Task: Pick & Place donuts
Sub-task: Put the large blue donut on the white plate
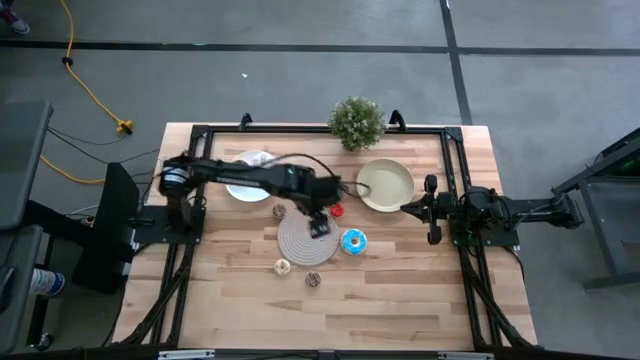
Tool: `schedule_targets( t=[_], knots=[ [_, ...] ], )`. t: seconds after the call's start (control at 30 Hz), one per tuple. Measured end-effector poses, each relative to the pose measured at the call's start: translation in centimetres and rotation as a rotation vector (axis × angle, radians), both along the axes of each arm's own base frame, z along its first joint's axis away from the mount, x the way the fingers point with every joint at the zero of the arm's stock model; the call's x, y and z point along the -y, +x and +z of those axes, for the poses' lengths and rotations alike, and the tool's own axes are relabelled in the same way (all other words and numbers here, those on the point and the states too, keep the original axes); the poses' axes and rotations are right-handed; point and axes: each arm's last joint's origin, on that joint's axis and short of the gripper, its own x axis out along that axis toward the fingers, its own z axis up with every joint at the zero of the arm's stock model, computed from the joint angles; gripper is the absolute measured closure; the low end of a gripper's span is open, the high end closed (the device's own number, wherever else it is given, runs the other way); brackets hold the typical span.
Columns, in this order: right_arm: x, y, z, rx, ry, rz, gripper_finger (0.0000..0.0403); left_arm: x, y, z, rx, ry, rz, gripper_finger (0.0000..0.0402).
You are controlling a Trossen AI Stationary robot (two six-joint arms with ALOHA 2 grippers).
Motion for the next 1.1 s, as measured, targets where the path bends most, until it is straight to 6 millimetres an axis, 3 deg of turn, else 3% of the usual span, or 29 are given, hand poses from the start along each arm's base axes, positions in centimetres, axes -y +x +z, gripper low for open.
schedule_targets(
  t=[0.07,0.13,0.3,0.37,0.43,0.5,0.6,0.83,1.1],
  knots=[
    [0.0,0.0,0.0,-0.005,0.000,-0.001,0.0391,0.7,0.4,-0.8,-0.050,-0.006,-0.070,0.0180],
    [0.0,0.0,0.0,-0.004,0.000,0.000,0.0391,1.7,2.2,-0.9,0.016,0.001,-0.173,0.0180],
    [0.0,0.2,-0.2,-0.026,-0.001,-0.005,0.0391,3.8,4.2,-1.7,0.027,0.046,-0.378,0.0180],
    [0.0,0.2,-0.3,-0.032,-0.001,-0.004,0.0391,4.5,4.3,-2.1,-0.019,0.065,-0.450,0.0180],
    [0.0,0.3,-0.3,-0.041,-0.001,-0.002,0.0391,5.3,5.6,-1.9,0.058,0.108,-0.525,0.0180],
    [0.0,0.3,-0.4,-0.047,-0.001,-0.002,0.0391,5.7,5.0,-2.3,-0.015,0.120,-0.595,0.0180],
    [0.0,0.3,-0.4,-0.054,-0.002,-0.005,0.0391,6.8,6.0,-2.6,0.049,0.174,-0.688,0.0180],
    [0.0,0.4,-0.5,-0.060,-0.002,-0.004,0.0391,8.2,6.9,-3.2,0.051,0.231,-0.742,0.0180],
    [0.0,0.4,-0.5,-0.060,-0.002,-0.004,0.0391,8.1,7.2,-3.6,0.058,0.287,-0.799,0.0180]
  ],
)
